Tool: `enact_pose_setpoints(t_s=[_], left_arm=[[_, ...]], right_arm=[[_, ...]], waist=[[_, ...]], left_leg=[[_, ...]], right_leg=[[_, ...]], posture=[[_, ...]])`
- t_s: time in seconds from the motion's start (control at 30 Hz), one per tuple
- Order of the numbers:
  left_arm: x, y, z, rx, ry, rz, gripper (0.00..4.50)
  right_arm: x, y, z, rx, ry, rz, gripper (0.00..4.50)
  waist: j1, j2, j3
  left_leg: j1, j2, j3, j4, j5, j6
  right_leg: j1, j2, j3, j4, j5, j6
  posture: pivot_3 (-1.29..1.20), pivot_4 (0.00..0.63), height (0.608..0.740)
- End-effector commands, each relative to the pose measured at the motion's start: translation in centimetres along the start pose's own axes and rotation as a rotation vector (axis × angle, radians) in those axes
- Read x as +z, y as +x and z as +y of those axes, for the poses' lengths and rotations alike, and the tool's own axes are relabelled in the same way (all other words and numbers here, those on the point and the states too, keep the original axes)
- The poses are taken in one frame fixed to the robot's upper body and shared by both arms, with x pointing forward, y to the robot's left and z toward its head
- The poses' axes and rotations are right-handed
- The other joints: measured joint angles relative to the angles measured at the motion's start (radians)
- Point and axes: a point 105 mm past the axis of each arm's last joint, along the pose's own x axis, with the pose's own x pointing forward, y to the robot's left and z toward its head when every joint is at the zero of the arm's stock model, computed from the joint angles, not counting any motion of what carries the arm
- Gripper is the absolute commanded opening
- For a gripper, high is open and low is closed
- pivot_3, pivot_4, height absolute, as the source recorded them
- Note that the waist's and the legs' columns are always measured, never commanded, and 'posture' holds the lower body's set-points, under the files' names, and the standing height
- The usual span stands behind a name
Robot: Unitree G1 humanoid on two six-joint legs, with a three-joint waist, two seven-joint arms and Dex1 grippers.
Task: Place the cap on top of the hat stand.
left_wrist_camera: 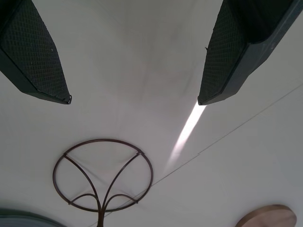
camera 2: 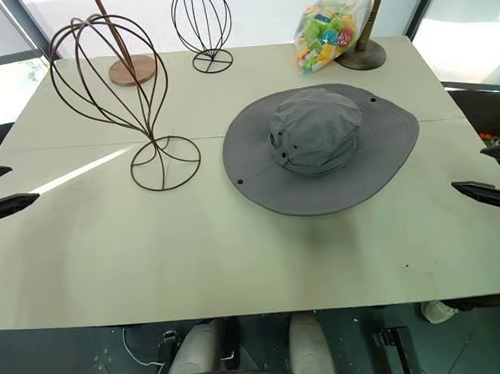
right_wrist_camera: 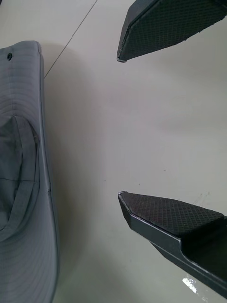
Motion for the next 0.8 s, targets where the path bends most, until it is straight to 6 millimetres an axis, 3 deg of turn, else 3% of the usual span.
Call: enact_pose_setpoints(t_s=[0.03,0.33,0.57,0.8], left_arm=[[1.3,0.0,0.0,-0.014,0.051,-0.039,4.48],[3.1,0.9,-0.3,-0.040,0.053,-0.102,4.48],[8.6,3.0,-7.9,-0.424,0.086,-0.223,4.48],[9.6,4.8,-12.0,-0.666,0.193,-0.180,4.48]], right_arm=[[0.4,-0.7,-0.3,-0.029,-0.019,-0.031,4.50],[0.8,-0.8,-0.3,-0.074,-0.089,-0.045,4.50],[4.2,-0.6,3.3,-0.030,-0.230,-0.076,4.50],[6.7,1.4,10.2,0.066,-0.467,-0.032,4.50]], waist=[[0.000,0.000,0.000],[0.001,-0.001,0.001],[0.006,-0.002,0.002],[0.006,-0.002,0.002]], left_leg=[[0.000,0.000,0.000,0.001,0.000,0.000],[0.001,0.001,0.000,0.010,0.000,0.000],[-0.001,0.002,-0.002,0.014,0.000,0.001],[0.000,0.003,-0.003,0.015,0.000,0.001]], right_leg=[[0.000,0.000,0.000,0.001,0.000,0.001],[0.000,0.007,0.001,0.012,0.000,0.001],[0.001,0.008,0.001,0.013,0.000,0.002],[0.002,0.012,0.002,0.014,0.001,0.002]], posture=[[0.00,0.150,0.739],[0.00,0.150,0.739],[0.00,0.150,0.739],[0.00,0.150,0.739]])
